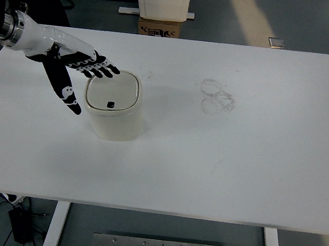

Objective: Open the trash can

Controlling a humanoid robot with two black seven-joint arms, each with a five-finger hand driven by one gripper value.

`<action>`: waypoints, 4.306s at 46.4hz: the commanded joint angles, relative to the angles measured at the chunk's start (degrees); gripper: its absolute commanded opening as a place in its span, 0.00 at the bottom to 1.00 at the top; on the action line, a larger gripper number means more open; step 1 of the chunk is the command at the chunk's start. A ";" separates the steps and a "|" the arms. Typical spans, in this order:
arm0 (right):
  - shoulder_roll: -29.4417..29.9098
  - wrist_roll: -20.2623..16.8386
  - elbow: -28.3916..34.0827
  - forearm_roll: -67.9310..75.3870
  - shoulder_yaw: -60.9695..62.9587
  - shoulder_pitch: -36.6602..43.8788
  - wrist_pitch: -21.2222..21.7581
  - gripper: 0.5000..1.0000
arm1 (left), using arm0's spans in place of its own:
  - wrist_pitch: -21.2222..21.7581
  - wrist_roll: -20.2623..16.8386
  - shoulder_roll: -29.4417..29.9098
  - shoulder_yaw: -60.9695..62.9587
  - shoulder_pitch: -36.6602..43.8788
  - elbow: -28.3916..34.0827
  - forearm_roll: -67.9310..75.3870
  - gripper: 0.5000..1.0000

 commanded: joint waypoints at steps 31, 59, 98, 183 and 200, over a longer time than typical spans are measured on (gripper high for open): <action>0.00 0.00 0.02 0.00 0.00 0.00 0.00 0.98 | 0.00 0.00 -4.40 0.97 3.91 0.34 3.68 1.00; 0.00 0.00 0.02 0.00 0.00 0.00 0.00 0.98 | 0.00 -0.18 -4.49 0.62 0.67 1.74 3.51 1.00; 0.00 0.00 0.02 0.00 0.00 0.00 0.00 0.98 | 1.95 -1.06 -2.11 -19.41 6.99 13.08 -15.12 1.00; 0.00 0.00 -0.07 0.00 -0.09 0.00 0.00 0.98 | 6.09 -21.80 -23.82 -51.14 39.16 61.69 -42.11 1.00; 0.00 0.00 0.02 0.00 0.00 0.00 0.00 0.98 | 6.17 -24.70 -27.51 -52.03 40.83 65.56 -42.19 1.00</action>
